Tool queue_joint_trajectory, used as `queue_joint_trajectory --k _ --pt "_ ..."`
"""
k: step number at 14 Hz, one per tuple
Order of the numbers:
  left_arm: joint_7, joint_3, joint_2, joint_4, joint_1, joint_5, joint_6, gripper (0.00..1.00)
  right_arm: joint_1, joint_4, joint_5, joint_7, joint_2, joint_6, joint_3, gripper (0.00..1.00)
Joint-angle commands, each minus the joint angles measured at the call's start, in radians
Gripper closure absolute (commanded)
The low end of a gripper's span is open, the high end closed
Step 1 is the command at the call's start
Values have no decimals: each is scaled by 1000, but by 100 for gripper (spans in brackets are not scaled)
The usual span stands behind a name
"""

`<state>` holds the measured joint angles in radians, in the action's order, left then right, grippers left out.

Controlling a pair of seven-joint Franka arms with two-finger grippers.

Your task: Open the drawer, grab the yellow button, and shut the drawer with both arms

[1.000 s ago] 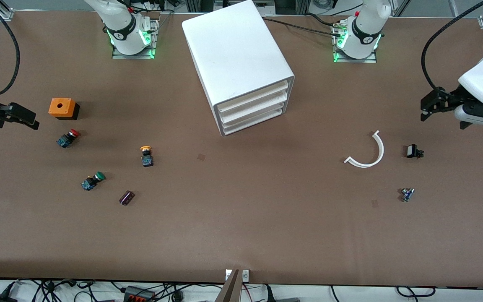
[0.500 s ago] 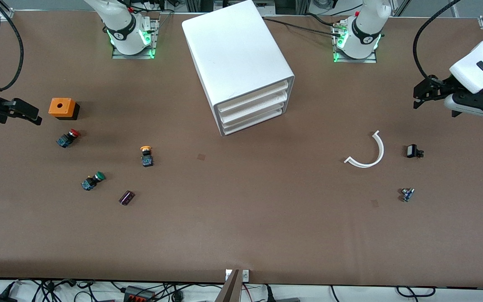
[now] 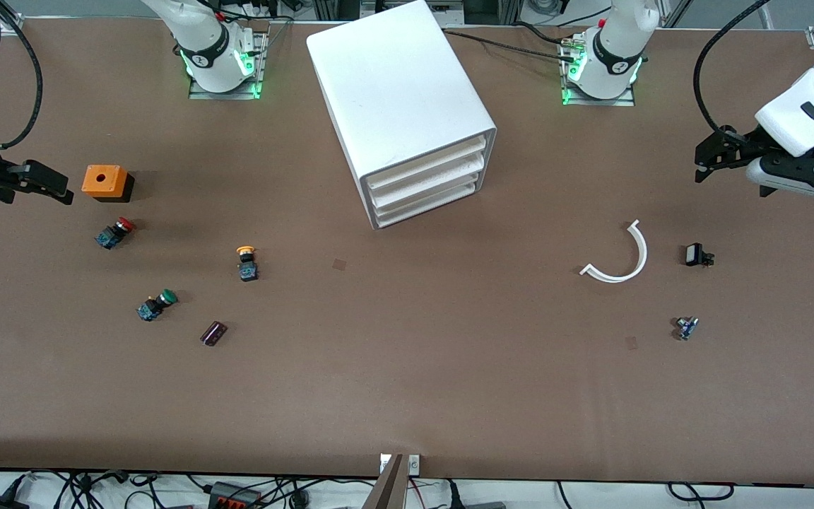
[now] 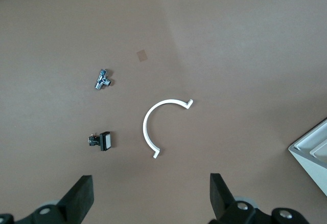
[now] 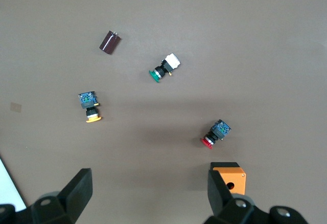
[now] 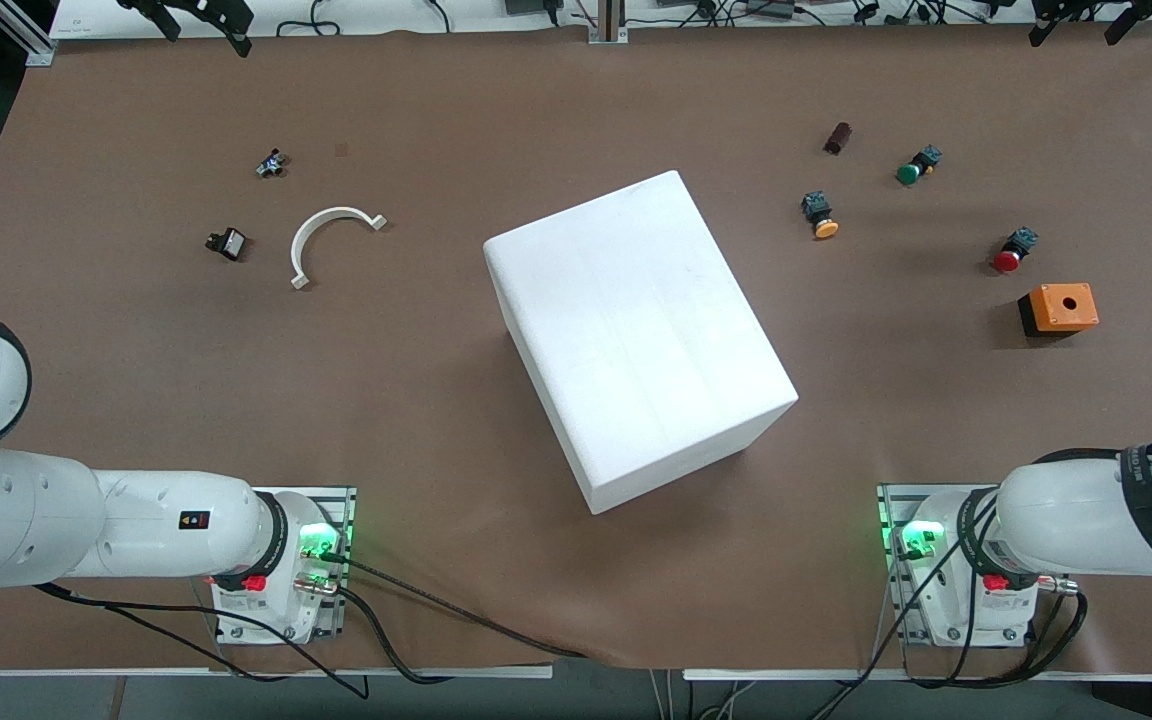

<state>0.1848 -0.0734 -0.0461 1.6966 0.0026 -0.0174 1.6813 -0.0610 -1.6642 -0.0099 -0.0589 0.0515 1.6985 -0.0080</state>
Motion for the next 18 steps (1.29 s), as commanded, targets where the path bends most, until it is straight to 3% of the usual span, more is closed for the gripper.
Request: queue_joint_trajectory --k 1,8,18 --pt "-4 4 15 -34 -10 14 -23 0 -2 -28 -12 -1 -41 -10 5 0" --pt "2 4 20 -43 -10 14 -23 0 -2 -103 -15 33 -90 16 6 0" --pt "2 4 20 -45 -10 16 -25 0 16 -68 -13 25 -82 7 6 0"
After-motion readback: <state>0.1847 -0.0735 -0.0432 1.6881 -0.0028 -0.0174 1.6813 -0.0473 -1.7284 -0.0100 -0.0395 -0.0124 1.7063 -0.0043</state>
